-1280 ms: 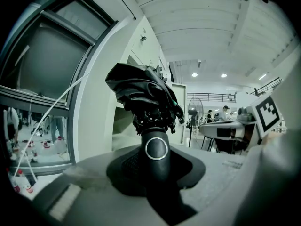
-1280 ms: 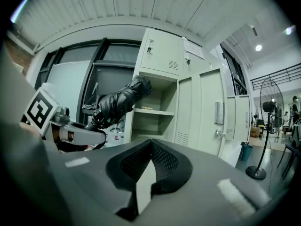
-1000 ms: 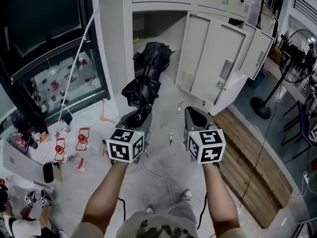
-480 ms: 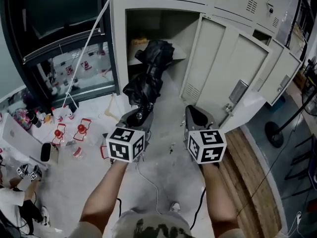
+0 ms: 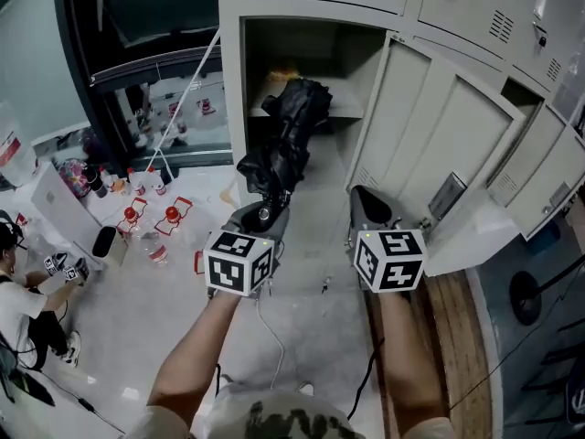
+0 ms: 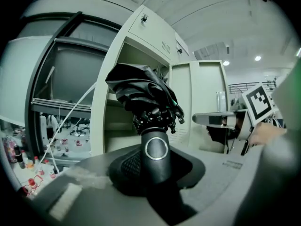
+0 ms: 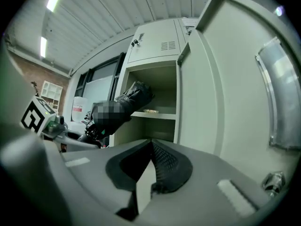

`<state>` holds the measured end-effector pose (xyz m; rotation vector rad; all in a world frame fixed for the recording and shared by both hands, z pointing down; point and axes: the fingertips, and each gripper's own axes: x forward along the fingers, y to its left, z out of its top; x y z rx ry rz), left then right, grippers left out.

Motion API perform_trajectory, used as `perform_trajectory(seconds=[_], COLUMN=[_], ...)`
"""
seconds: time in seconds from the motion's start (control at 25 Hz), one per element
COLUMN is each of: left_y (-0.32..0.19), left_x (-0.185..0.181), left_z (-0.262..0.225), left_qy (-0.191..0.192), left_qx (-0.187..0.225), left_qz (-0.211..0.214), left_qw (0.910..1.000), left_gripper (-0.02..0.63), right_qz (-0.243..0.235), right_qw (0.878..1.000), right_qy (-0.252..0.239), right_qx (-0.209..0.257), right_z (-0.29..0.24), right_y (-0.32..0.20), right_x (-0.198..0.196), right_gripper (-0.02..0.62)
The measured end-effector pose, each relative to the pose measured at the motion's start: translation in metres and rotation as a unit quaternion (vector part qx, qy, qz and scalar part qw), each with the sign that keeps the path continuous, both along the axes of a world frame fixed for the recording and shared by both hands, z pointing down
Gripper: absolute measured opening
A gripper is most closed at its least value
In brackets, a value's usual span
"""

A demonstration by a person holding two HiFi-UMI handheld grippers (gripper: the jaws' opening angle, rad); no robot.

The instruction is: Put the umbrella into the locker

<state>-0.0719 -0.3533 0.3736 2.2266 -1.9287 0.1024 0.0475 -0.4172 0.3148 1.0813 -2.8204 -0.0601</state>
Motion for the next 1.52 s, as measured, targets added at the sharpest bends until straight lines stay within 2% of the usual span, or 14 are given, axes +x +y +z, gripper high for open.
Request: perform_trajectory(seconds=[0.32,0.8,1.16,1.52], left_y=[0.015,0.031,0.007,-0.047], left_x=[0.009,0.016,0.016,-0.004], left_z=[0.017,0.071,0.092,0.086], left_qy=[0.006,0.004,0.02,0.033], left_qx=[-0.023,-0.106,-0.167,-0.199], left_qz=[-0.049,-0.082,-0.074,-0.061], left_qw=[0.9985,0.9909,0.9829,0.9775], left_gripper=[0.106,0.106,0.106,0.107], right_qz=[-0.052,-0.108,-0.119,-0.089], right_qw=[0.999,0.994,0.993,0.995], right_qy=[0.003,0.004,0.003,0.015], right_qx=[-0.007,-0.016,-0.027,-0.032], right_z=[0.007,0.021,0.032,0.042], right_y=[-0.004,0.008,0.01,-0.013], right_x=[0.001,-0.008,-0.007,-0.01], right_gripper=[-0.002,-0.002,-0.002,-0.002])
